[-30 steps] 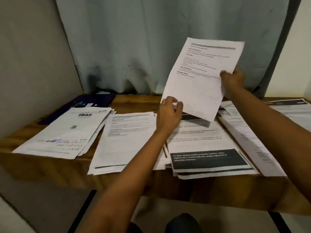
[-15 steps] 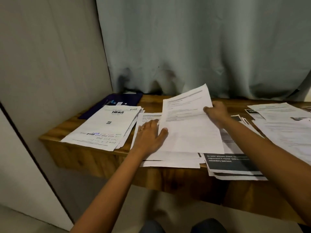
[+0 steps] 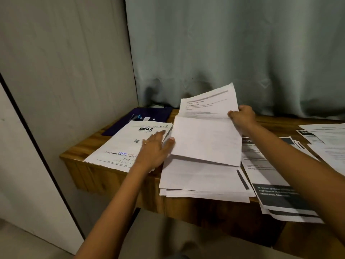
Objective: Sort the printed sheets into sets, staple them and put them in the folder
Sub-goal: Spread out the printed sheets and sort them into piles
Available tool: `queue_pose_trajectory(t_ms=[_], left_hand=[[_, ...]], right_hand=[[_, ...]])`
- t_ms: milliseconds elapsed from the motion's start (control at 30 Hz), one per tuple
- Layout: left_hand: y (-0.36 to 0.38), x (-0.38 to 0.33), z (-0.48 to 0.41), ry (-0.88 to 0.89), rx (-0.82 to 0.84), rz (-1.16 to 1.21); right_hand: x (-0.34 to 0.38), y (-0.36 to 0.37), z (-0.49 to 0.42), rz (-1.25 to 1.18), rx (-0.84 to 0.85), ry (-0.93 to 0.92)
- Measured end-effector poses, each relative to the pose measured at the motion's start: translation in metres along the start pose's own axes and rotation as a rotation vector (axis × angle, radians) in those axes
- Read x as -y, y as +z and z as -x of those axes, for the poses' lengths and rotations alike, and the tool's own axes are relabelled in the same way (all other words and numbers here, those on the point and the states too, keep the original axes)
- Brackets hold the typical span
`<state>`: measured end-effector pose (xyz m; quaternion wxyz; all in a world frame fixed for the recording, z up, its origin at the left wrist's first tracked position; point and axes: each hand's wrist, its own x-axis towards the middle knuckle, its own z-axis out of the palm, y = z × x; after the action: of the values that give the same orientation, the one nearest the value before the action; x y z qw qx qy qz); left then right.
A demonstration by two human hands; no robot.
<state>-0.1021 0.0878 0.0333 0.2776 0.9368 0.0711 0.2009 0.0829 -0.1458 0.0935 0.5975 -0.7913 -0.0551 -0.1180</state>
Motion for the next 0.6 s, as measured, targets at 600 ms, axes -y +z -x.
queue_pose_trajectory(t_ms=[600], left_hand=[[-0.033, 0.088, 0.02, -0.07, 0.081, -0.328]], right_hand=[[0.023, 0.209, 0.084, 0.379, 0.447, 0.046]])
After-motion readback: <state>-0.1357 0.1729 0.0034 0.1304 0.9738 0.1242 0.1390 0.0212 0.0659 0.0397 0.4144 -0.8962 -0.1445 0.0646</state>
